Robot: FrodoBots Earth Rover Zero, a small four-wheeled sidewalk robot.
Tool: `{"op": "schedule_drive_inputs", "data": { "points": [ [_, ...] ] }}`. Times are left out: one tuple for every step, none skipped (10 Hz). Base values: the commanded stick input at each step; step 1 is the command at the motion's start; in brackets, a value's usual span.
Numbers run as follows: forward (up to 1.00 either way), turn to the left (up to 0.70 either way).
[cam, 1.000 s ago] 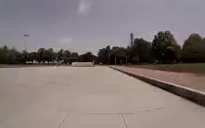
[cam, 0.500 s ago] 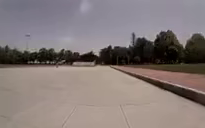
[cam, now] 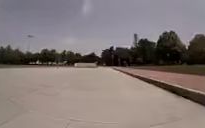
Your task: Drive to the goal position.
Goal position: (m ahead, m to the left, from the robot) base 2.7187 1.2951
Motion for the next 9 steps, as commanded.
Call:
{"op": "schedule_drive_inputs", "data": {
  "points": [
    [1.0, 0.0],
    [1.0, 0.0],
    [1.0, -0.18],
    [1.0, -0.38],
    [1.0, -0.38],
    [1.0, -0.29],
    [1.0, -0.09],
    [1.0, -0.01],
    [1.0, 0.0]
  ]
}}
